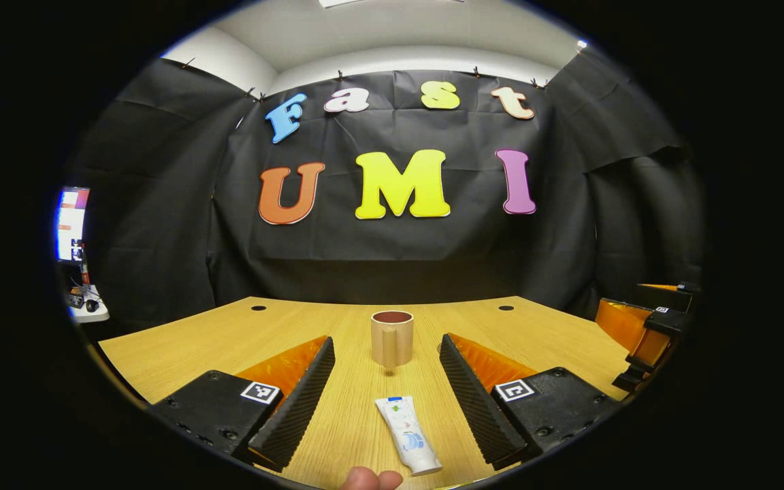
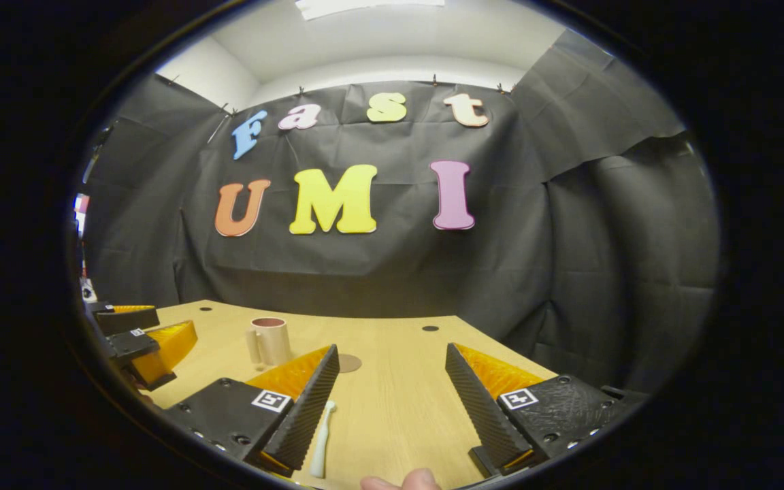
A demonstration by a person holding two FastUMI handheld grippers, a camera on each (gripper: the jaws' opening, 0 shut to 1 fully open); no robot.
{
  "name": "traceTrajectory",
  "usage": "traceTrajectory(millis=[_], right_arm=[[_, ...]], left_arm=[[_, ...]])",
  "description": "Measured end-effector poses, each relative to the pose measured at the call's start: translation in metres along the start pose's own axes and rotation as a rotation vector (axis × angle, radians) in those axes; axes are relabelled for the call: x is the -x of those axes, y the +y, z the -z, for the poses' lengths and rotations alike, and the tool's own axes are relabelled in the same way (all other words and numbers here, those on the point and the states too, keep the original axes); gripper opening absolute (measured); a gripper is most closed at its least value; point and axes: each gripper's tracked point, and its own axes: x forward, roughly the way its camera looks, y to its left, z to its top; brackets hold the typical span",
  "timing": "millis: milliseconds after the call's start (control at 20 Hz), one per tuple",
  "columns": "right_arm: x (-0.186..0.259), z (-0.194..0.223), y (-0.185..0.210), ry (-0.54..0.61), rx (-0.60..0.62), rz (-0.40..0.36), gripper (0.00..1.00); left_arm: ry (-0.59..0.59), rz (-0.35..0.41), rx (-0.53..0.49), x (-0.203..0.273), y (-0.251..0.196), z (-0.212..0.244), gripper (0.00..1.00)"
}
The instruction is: Put the toothbrush and toothpaste on the desktop into the cup, then pick up the cup and place it on the coaster on the desktop.
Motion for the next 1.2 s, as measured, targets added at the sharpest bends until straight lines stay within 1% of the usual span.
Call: traceTrajectory(millis=[50, 100, 150, 200, 250, 300, 400, 500, 550, 600, 750, 850, 900, 1000, 1050, 1100, 1150, 1200], right_arm=[[0.002, 0.002, 0.001, 0.003, 0.0, -0.004, 0.92], [0.002, 0.002, 0.002, 0.005, 0.003, -0.005, 0.95], [0.002, 0.003, 0.003, 0.007, 0.009, -0.006, 0.92], [0.002, 0.003, 0.003, 0.008, 0.014, -0.007, 0.92], [0.002, 0.005, 0.005, 0.012, 0.017, -0.011, 0.95], [0.002, 0.006, 0.006, 0.019, 0.019, -0.015, 0.92], [0.0, 0.011, 0.008, 0.033, 0.024, -0.019, 0.92], [-0.001, 0.02, 0.009, 0.056, 0.025, -0.026, 0.95], [0.0, 0.024, 0.01, 0.067, 0.024, -0.03, 0.95], [0.0, 0.026, 0.011, 0.074, 0.024, -0.033, 0.92], [-0.002, 0.034, 0.011, 0.102, 0.026, -0.038, 0.95], [-0.003, 0.036, 0.011, 0.114, 0.021, -0.039, 0.95], [-0.004, 0.037, 0.011, 0.118, 0.019, -0.04, 0.92], [-0.004, 0.04, 0.012, 0.126, 0.015, -0.041, 0.92], [-0.004, 0.042, 0.011, 0.131, 0.016, -0.042, 0.95], [-0.004, 0.044, 0.012, 0.136, 0.018, -0.042, 0.95], [-0.005, 0.046, 0.012, 0.142, 0.017, -0.044, 0.92], [-0.005, 0.047, 0.012, 0.146, 0.017, -0.044, 0.92]], left_arm=[[0.008, 0.008, 0.0, 0.001, -0.003, 0.002, 0.99], [0.014, 0.013, -0.004, 0.001, -0.004, 0.003, 0.99], [0.019, 0.017, -0.008, 0.002, -0.006, 0.005, 0.99], [0.023, 0.021, -0.012, 0.002, -0.007, 0.006, 0.99], [0.028, 0.024, -0.014, 0.002, -0.009, 0.008, 0.99], [0.035, 0.028, -0.016, 0.003, -0.01, 0.01, 0.99], [0.063, 0.033, -0.02, 0.003, -0.014, 0.018, 0.99], [0.111, 0.036, -0.018, 0.003, -0.016, 0.031, 0.99], [0.135, 0.037, -0.018, 0.003, -0.016, 0.037, 0.99], [0.17, 0.036, -0.021, 0.002, -0.016, 0.045, 0.99], [0.261, 0.04, -0.018, 0.002, -0.018, 0.067, 0.99], [0.311, 0.03, -0.018, 0.002, -0.017, 0.079, 0.99], [0.337, 0.024, -0.018, 0.001, -0.016, 0.085, 0.99], [0.383, 0.014, -0.018, -0.001, -0.016, 0.096, 0.99], [0.406, 0.009, -0.016, -0.002, -0.015, 0.1, 0.99], [0.428, 0.004, -0.011, -0.003, -0.014, 0.104, 0.99], [0.451, 0.0, -0.003, -0.006, -0.013, 0.109, 0.99], [0.478, -0.004, 0.007, -0.007, -0.012, 0.114, 0.99]])
